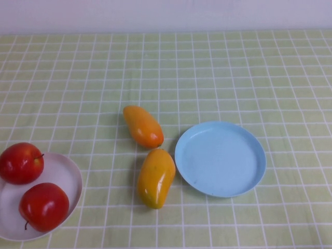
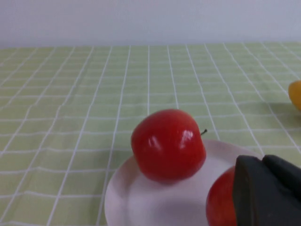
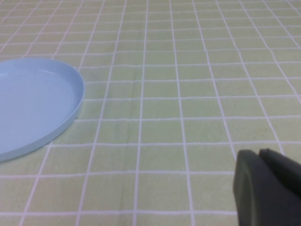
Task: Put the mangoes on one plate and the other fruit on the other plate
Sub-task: Put another type of fruit in the right plate
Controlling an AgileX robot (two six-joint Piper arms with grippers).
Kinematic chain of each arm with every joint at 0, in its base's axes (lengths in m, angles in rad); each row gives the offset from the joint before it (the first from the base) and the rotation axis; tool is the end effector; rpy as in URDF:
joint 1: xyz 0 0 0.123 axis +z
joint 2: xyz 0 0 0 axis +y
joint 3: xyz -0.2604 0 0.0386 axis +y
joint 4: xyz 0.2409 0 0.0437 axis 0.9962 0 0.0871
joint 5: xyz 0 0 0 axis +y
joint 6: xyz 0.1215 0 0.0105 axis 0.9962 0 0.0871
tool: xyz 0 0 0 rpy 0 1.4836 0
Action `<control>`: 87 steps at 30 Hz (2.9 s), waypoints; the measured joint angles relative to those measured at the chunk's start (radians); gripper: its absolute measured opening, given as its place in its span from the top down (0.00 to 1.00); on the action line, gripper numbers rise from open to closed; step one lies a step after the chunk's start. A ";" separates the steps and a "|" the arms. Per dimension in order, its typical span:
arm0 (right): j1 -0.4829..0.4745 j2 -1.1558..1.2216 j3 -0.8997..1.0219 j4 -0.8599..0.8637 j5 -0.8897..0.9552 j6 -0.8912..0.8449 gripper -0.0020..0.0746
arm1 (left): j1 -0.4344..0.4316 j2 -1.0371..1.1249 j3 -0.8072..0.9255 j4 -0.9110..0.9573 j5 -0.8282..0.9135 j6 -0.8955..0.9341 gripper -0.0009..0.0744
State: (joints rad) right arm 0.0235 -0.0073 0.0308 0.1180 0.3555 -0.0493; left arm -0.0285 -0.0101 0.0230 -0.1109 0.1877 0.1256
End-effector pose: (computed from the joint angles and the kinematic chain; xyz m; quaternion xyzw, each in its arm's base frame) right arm 0.0978 0.0073 0.1628 0.0029 0.8016 0.0418 0.5963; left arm 0.1017 -0.0054 0.1858 0.0237 0.7453 -0.0117 0.6662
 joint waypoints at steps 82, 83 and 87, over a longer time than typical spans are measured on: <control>0.375 1.295 -0.950 0.237 0.546 0.162 0.99 | 0.000 0.000 0.001 0.000 0.190 -0.004 0.99; 0.412 1.333 -0.981 0.233 0.537 0.172 0.99 | 0.000 0.000 0.001 0.000 0.190 -0.006 0.99; 0.567 1.525 -1.162 0.227 0.528 0.183 0.98 | 0.000 0.000 0.001 0.000 0.190 -0.006 0.99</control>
State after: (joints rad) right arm 0.5906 1.5179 -1.1308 0.3453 0.8839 0.1336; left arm -0.0285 -0.0105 0.0244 -0.1109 0.3782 0.1198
